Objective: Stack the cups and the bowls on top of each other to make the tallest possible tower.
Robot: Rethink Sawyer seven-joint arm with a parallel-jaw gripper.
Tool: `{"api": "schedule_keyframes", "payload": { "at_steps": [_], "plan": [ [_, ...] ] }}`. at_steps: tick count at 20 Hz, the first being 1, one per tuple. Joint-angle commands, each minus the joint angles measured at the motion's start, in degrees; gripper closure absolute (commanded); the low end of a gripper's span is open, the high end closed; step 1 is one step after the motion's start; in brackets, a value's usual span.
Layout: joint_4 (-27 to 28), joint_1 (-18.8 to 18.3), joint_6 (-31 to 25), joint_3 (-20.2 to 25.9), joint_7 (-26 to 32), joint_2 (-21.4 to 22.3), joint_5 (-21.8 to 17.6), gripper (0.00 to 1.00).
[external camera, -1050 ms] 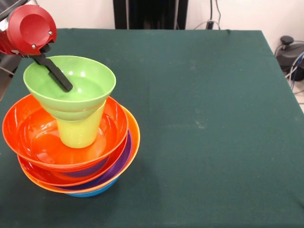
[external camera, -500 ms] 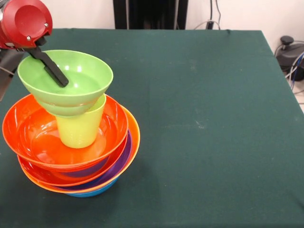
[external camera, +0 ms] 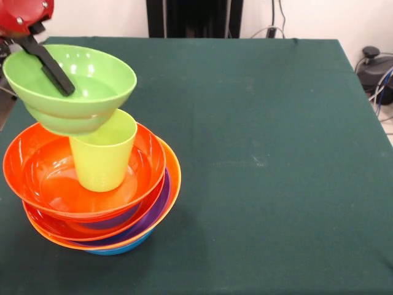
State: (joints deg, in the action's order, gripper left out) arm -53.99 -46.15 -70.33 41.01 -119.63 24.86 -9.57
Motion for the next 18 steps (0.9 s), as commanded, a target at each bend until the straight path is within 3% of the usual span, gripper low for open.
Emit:
{"api": "schedule_keyframes", "payload": {
  "at_steps": [1, 10, 18],
  "plan": [
    [-6.7, 0.1, -2.4, 0.9, 13.2, 3.1, -0.8, 1.00],
    [-11.7, -0.9, 1.2, 0.9, 12.7, 4.7, -1.3, 1.00],
    [-12.7, -0.6, 5.0, 0.9, 12.9, 3.8, -3.0, 1.00]
  ]
}}
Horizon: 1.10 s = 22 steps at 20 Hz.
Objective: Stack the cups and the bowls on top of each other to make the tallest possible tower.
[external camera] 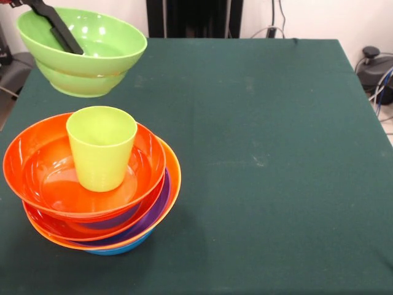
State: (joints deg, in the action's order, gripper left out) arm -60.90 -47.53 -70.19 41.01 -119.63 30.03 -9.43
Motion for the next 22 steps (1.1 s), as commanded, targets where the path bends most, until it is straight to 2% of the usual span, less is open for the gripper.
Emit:
{"api": "schedule_keyframes", "payload": {
  "at_steps": [1, 11, 22],
  "plan": [
    [-5.8, 0.8, 5.4, 0.9, 13.0, -1.7, -3.3, 1.00],
    [-5.0, 1.4, 8.0, 0.7, 13.2, -3.6, -4.0, 1.00],
    [-4.4, 2.2, 7.1, 0.4, 12.1, -3.9, -3.6, 1.00]
  ]
}}
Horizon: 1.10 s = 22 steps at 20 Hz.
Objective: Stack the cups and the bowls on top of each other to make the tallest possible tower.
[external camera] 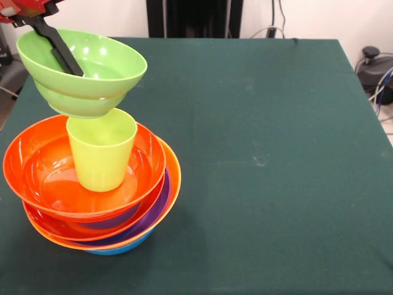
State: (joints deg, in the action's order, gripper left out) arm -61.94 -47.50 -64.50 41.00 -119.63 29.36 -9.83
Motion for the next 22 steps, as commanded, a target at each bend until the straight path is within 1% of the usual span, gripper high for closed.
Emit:
{"api": "schedule_keyframes", "payload": {
  "at_steps": [1, 14, 18, 22],
  "plan": [
    [-3.2, 2.3, 1.7, 0.4, 12.1, -3.5, -3.2, 1.00],
    [-5.6, 2.6, 6.4, 0.6, 11.1, -4.5, -3.5, 1.00],
    [-5.4, 2.5, 6.2, 0.5, 11.5, -4.6, -3.5, 1.00],
    [-3.9, 3.0, 5.0, 0.3, 11.9, -5.1, -3.5, 1.00]
  ]
}}
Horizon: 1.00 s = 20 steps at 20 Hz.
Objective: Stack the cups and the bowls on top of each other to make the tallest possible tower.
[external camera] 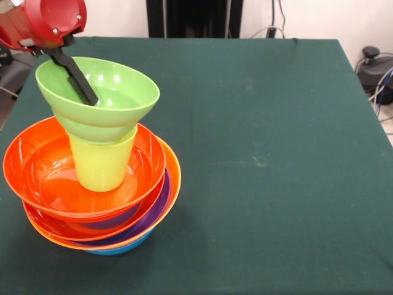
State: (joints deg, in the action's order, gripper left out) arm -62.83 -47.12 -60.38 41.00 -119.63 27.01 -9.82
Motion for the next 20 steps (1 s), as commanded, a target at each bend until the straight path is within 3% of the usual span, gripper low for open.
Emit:
{"api": "schedule_keyframes", "payload": {
  "at_steps": [1, 12, 13, 20],
  "plan": [
    [-2.6, 2.7, 0.7, 0.3, 11.9, -3.0, -3.5, 1.00],
    [0.3, 3.6, -3.4, -0.1, 13.2, -3.6, -4.2, 1.00],
    [0.6, 3.8, -3.7, -0.2, 13.3, -3.6, -4.4, 0.00],
    [0.6, 3.6, -4.0, 0.0, 13.8, -3.7, -4.2, 0.00]
  ]
}}
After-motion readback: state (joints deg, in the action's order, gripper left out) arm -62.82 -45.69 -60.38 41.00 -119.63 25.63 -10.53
